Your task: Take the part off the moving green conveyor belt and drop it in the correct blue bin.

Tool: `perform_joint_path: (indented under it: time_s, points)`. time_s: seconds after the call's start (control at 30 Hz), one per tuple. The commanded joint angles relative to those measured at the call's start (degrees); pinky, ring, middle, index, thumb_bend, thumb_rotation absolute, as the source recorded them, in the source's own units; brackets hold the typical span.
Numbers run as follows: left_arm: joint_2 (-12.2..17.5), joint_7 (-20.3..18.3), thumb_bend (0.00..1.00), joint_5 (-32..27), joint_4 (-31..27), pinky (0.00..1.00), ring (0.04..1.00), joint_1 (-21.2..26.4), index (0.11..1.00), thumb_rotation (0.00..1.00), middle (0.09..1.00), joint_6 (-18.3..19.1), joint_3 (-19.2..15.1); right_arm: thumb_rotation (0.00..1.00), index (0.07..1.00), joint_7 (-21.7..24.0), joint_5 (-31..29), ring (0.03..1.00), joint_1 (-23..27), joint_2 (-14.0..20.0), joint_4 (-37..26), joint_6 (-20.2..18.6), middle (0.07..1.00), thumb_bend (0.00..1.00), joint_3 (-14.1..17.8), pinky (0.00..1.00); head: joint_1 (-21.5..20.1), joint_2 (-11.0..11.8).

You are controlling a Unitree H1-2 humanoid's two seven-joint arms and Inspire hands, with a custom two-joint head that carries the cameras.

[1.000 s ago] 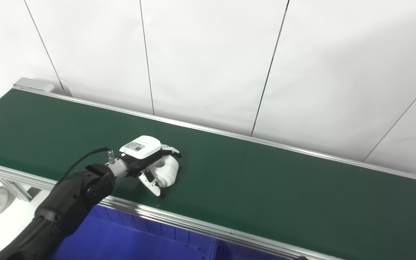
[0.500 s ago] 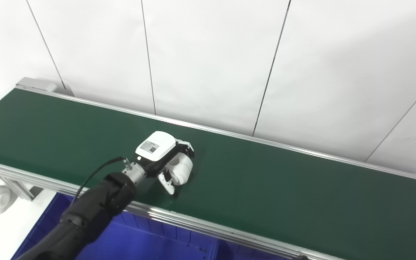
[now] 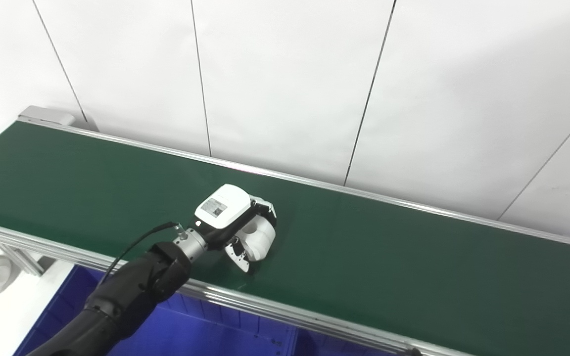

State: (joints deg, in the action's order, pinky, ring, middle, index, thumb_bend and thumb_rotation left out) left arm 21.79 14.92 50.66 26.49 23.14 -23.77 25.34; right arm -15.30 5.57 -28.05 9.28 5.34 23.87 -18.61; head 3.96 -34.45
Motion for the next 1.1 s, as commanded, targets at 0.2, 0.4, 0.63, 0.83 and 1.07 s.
perform_joint_path:
  time_s: [0.2,0.4,0.63,0.83,1.07]
  points:
    - [5.36,-8.28,0.52,-2.70,-17.19,0.34,0.388,0.33,0.503,0.00,0.472,-0.14,-3.12,1.00,1.000,3.19,-2.30,0.997,-0.49,0.50,-4.13,3.06,1.000,0.78,1.97,1.00,5.37,-4.04]
    - [8.49,-17.22,0.52,-6.16,-32.69,0.33,0.391,-6.04,0.504,0.00,0.467,3.56,-7.69,1.00,1.000,6.65,-3.90,1.000,-1.49,1.12,-6.59,3.06,1.000,0.76,4.54,1.00,9.71,-7.89]
    - [9.42,-22.18,0.52,-8.17,-43.14,0.33,0.402,-17.71,0.494,0.00,0.479,7.61,-14.03,1.00,1.000,9.89,-4.97,1.000,-2.91,0.70,-10.04,2.98,1.000,0.80,7.60,1.00,11.06,-12.55]
    - [9.09,-27.01,0.52,-8.62,-47.88,0.25,0.332,-24.20,0.513,0.00,0.461,11.29,-16.52,1.00,1.000,12.76,-7.40,0.996,-2.83,0.63,-10.83,2.98,1.000,0.81,9.79,1.00,11.40,-13.75]
    - [10.81,-28.46,0.52,-8.54,-45.74,0.29,0.372,-26.09,0.507,0.00,0.466,10.08,-17.62,1.00,1.000,15.06,-7.57,0.967,-2.56,-0.23,-9.99,3.00,0.994,0.80,11.72,0.97,10.18,-12.84]
